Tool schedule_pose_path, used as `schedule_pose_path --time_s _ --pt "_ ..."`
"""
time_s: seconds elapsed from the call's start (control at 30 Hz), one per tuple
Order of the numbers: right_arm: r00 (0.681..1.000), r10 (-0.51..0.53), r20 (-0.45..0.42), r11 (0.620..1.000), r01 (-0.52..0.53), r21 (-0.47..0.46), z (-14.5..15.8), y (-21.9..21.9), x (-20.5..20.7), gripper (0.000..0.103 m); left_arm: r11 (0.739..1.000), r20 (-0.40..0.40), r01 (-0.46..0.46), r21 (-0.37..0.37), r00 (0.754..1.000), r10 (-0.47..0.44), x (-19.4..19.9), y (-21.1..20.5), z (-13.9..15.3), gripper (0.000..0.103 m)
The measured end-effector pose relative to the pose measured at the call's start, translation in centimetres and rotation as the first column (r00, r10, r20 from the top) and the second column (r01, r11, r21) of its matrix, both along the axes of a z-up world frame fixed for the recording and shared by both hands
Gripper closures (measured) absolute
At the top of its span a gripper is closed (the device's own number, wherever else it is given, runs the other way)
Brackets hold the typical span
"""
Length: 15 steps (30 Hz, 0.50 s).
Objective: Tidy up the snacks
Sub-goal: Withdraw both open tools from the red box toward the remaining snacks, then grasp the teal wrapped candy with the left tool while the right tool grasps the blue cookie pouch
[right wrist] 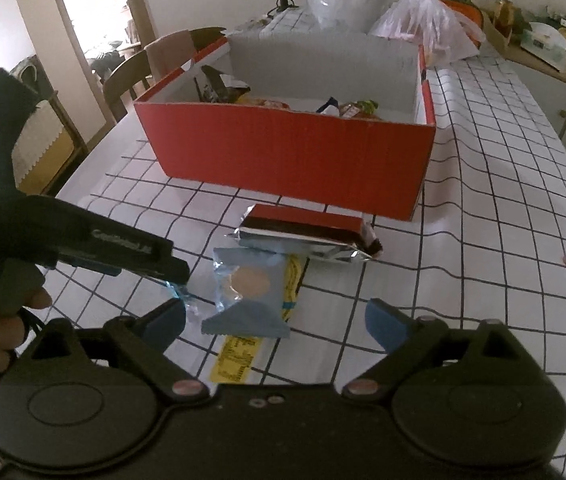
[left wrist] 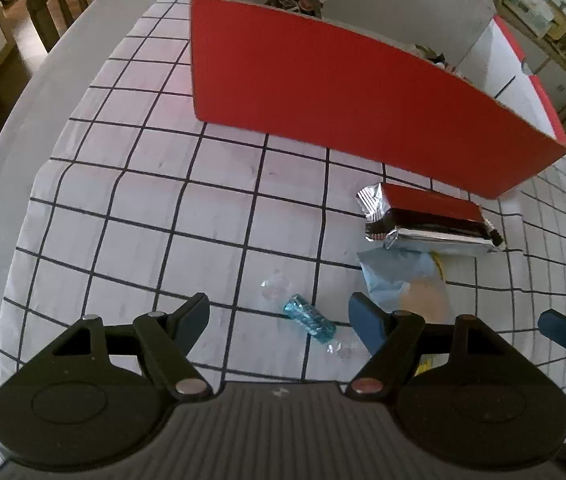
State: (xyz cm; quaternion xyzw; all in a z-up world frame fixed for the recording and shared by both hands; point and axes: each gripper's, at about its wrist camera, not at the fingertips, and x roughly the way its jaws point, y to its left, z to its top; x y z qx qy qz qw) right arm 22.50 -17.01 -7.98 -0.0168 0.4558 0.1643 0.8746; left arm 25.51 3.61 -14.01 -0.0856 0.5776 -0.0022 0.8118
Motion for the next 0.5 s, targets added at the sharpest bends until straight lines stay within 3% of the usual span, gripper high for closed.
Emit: schedule_pose_path --time_s 0.27,0.37,0.5 --pt "1.000 0.006 -0.018 1.000 -0.006 -0.002 -0.4 -0.7 0.8 0.012 0.995 -0.068 -0.031 0.096 0.997 0.038 0.6 -1.4 -1.1 0.038" --pt "1.000 0.015 -0.023 1.000 -0.015 -0.004 -0.4 -0.5 1.0 0.014 0.989 -0.085 -0.031 0.142 0.995 0.044 0.7 -1.8 -1.2 0.048" --pt "0.999 0.032 -0.028 0.999 -0.032 -0.019 -0.5 0.0 1.2 0.017 0.990 -0.099 -0.026 0.138 0.994 0.039 0.6 -1.9 -1.1 0.064"
